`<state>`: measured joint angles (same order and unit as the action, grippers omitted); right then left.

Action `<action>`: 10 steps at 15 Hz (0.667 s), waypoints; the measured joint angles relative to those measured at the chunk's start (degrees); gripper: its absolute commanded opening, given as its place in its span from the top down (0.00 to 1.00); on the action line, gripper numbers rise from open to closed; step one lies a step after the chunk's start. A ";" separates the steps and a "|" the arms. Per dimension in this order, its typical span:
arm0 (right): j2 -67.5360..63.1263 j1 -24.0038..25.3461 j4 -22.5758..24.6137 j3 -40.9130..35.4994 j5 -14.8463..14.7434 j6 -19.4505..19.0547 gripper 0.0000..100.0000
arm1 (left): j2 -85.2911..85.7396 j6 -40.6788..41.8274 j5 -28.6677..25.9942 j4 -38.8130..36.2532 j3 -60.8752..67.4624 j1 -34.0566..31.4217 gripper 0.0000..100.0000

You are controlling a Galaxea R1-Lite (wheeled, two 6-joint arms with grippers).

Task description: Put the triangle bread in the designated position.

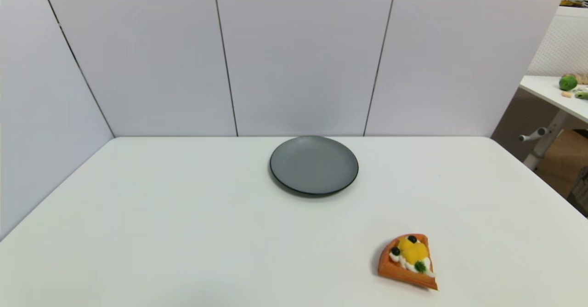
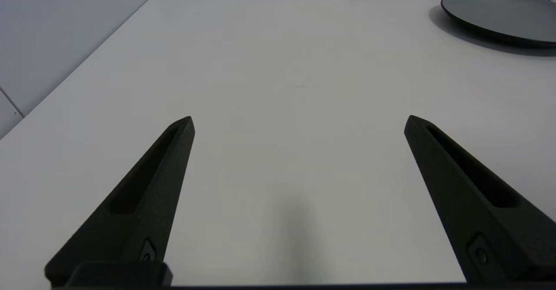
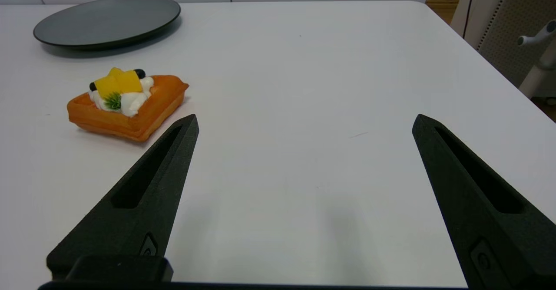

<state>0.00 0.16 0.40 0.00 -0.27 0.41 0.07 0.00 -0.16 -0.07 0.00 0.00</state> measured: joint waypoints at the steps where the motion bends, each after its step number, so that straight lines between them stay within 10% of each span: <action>1: 0.00 0.00 0.00 0.00 0.02 -0.01 0.00 | 0.00 0.00 0.00 0.00 0.00 0.00 0.00; 10: 0.00 0.00 0.00 0.00 0.00 -0.04 0.00 | -3.38 -0.52 -0.02 -0.15 -0.24 0.00 0.00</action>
<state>0.00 0.16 0.40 0.00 -0.27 0.38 -3.30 -0.52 -0.18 -0.22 -0.24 0.00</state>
